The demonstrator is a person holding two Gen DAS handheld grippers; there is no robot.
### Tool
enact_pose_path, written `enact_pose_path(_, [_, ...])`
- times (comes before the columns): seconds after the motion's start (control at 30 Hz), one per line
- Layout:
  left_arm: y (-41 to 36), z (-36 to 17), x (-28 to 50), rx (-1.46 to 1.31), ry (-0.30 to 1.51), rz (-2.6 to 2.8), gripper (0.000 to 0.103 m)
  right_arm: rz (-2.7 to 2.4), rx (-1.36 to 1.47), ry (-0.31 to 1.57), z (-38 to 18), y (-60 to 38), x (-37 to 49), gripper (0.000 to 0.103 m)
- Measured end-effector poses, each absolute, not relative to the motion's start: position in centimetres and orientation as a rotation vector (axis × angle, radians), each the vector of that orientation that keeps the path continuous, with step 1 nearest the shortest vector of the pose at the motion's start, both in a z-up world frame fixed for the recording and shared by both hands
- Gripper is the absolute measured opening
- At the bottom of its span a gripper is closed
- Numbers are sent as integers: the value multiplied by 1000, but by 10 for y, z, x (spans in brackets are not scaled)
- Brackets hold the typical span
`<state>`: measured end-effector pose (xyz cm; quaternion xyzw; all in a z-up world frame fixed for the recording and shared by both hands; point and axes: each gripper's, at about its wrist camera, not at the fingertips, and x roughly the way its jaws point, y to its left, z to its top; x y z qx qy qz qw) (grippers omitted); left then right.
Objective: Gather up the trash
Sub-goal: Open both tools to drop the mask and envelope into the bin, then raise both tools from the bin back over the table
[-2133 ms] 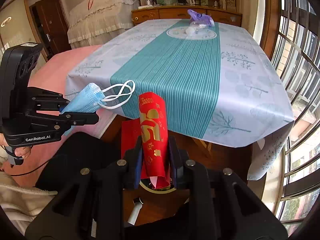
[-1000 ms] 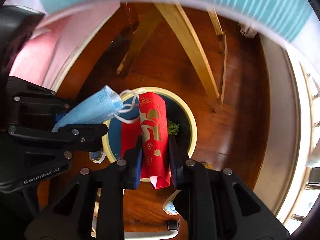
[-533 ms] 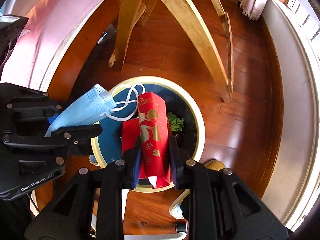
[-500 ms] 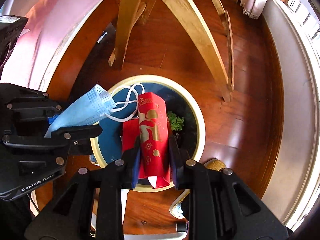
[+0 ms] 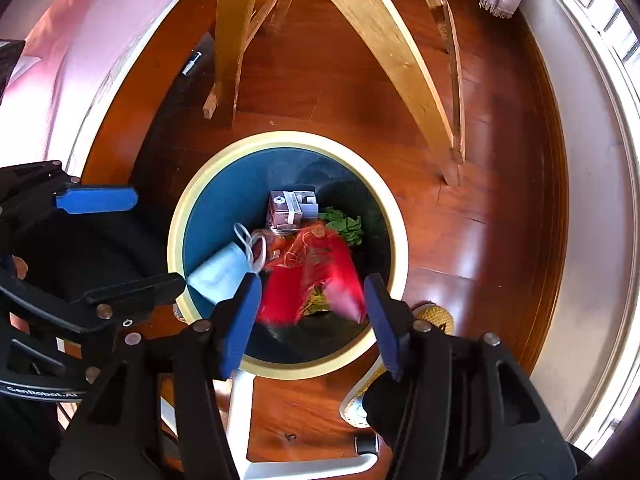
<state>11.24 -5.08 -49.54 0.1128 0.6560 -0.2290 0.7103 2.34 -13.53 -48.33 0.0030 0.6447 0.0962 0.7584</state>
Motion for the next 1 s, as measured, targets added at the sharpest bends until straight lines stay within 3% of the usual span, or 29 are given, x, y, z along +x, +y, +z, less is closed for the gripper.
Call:
enact_pose_path(0.6, [-44, -474, 107, 218, 1432, -478, 73, 227, -27, 1365, -473, -132, 16, 54])
enact_pose_path(1.0, [-39, -414, 85, 208, 1322, -460, 73, 254, -47, 1200, -406, -126, -5, 54])
